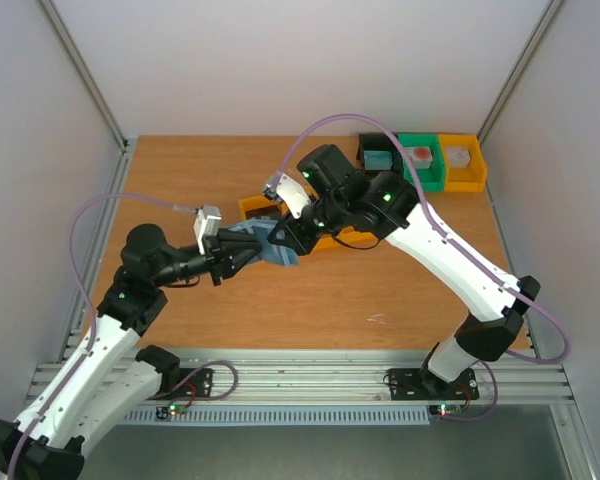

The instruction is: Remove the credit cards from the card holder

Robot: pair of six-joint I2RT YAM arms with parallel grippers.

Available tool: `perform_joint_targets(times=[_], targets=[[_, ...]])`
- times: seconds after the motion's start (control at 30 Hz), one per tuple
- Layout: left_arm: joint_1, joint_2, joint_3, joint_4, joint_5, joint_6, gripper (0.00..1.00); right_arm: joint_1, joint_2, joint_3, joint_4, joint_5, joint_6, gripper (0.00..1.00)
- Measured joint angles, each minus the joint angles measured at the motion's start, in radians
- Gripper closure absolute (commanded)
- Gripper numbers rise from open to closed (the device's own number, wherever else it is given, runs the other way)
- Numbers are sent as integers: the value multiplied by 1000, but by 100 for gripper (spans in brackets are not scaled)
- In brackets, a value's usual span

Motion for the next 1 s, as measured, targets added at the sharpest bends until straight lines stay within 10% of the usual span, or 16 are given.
perform_joint_targets(times=[0.43, 0.57, 0.77, 1.0], targets=[[-1, -66, 6, 16, 131, 20, 65, -27, -101, -66, 84, -291, -141, 99], [-1, -69, 6, 19, 157, 26, 98, -27, -101, -68, 106, -340, -148, 98], [0, -85, 6, 39, 201, 27, 100, -37, -117, -114, 171, -375, -149, 59], [0, -124, 6, 33, 151, 23, 100, -102, -207, -285, 279, -449, -101, 52]])
